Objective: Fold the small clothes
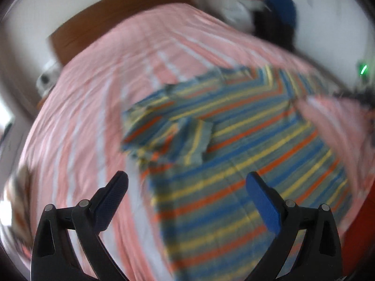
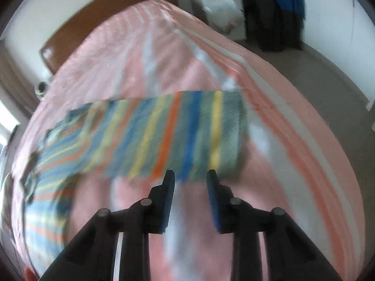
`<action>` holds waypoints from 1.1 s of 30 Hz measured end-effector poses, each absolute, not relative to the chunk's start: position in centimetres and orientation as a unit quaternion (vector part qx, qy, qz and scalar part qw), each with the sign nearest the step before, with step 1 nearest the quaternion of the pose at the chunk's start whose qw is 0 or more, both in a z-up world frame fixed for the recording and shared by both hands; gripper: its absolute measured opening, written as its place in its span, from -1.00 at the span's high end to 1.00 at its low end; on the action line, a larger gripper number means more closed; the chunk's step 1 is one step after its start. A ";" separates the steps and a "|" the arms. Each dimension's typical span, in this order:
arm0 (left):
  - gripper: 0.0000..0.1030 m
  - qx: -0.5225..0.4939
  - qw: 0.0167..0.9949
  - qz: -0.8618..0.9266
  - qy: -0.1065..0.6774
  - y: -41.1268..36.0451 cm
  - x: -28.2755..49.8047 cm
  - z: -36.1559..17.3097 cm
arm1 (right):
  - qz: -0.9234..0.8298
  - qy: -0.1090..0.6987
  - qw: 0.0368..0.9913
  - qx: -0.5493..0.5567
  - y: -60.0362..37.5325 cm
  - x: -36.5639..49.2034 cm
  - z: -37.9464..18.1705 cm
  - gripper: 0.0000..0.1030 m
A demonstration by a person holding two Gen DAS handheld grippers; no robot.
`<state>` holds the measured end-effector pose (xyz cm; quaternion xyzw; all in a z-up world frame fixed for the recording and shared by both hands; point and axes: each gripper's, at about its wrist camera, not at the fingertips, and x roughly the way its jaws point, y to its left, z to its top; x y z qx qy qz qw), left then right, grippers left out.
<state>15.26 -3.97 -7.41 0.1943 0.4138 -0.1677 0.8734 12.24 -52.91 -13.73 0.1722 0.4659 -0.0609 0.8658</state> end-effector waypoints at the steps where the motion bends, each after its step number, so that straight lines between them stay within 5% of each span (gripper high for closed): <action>1: -0.95 0.214 0.867 -0.170 0.417 -5.0 16.6 -9.0 | -0.051 0.462 0.870 0.166 -51.8 11.1 -13.2 0.44; 3: -0.91 0.234 0.855 -0.166 0.432 -5.9 19.0 -11.7 | -0.023 0.453 0.878 0.150 -49.1 8.3 -12.4 0.43; 8: -0.25 0.171 0.839 -0.146 0.496 -4.9 24.0 -16.5 | -0.007 0.422 0.898 0.122 -44.3 2.3 -13.1 0.43; 9: 0.42 0.155 0.843 -0.143 0.494 -4.5 24.2 -16.4 | -0.011 0.415 0.901 0.123 -43.9 1.2 -13.4 0.43; 10: 0.81 0.144 0.848 -0.126 0.494 -3.9 24.2 -15.9 | -0.014 0.408 0.904 0.127 -43.5 0.3 -13.8 0.43; 16: 0.83 -0.057 0.904 0.000 0.424 8.9 23.6 -9.3 | -0.023 0.386 0.919 0.082 -42.3 -1.0 -13.5 0.43; 21: 0.85 -0.129 0.878 0.201 0.415 21.1 23.3 -10.5 | -0.007 0.402 0.911 0.088 -41.3 -0.5 -14.7 0.43; 33: 0.83 -0.150 0.838 0.243 0.466 24.5 23.4 -17.6 | -0.024 0.427 0.900 0.084 -41.9 -0.4 -16.5 0.43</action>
